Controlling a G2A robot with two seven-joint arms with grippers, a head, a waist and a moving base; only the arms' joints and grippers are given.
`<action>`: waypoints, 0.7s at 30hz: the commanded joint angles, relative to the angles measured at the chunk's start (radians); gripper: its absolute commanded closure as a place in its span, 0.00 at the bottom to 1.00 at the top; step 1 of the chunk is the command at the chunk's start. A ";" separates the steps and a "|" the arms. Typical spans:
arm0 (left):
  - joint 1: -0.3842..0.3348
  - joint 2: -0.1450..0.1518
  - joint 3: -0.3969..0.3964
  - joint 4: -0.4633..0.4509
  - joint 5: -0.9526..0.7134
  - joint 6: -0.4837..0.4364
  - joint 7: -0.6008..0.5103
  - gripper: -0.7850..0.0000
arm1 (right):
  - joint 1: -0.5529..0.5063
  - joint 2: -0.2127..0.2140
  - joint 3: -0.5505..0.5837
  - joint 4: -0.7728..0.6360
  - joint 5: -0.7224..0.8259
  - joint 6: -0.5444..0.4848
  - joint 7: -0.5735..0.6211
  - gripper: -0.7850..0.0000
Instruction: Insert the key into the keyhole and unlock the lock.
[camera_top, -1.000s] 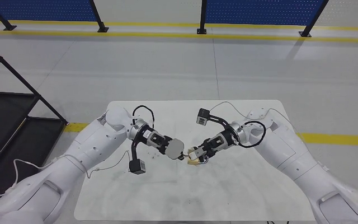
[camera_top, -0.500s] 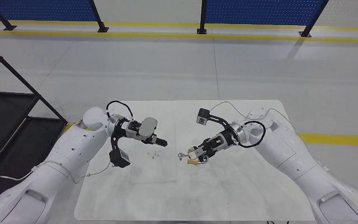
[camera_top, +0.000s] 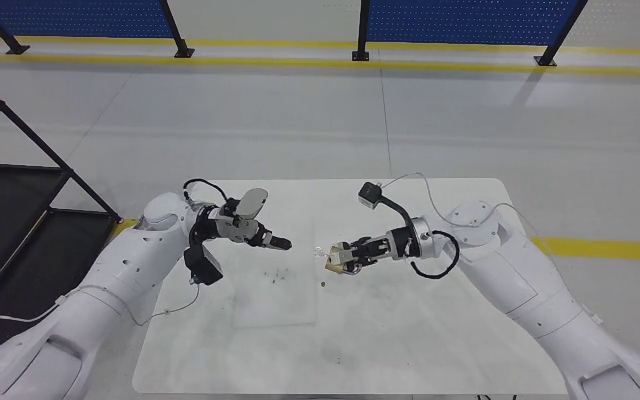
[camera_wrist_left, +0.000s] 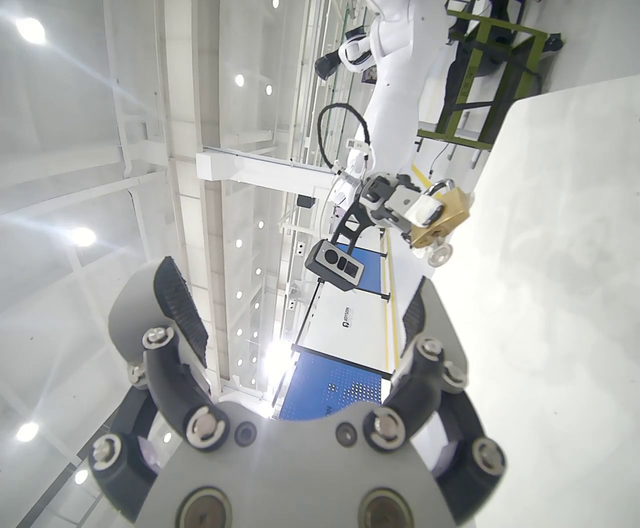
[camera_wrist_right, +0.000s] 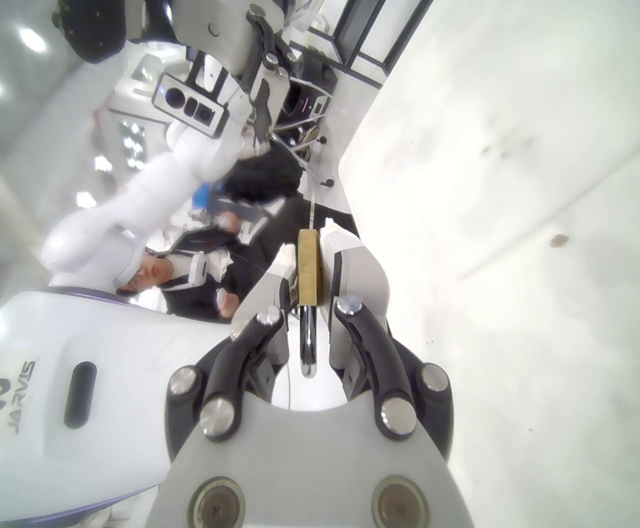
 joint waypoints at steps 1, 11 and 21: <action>0.000 0.000 0.000 0.000 0.001 0.001 0.000 0.00 | -0.003 0.000 0.002 -0.002 0.002 0.001 0.000 1.00; 0.005 0.004 -0.007 -0.012 -0.050 -0.242 -0.112 0.00 | -0.003 0.000 0.002 -0.002 0.002 0.001 0.000 1.00; 0.009 0.019 0.011 -0.061 -0.297 -0.871 -0.494 0.00 | -0.003 0.000 0.002 -0.002 0.002 0.001 0.000 1.00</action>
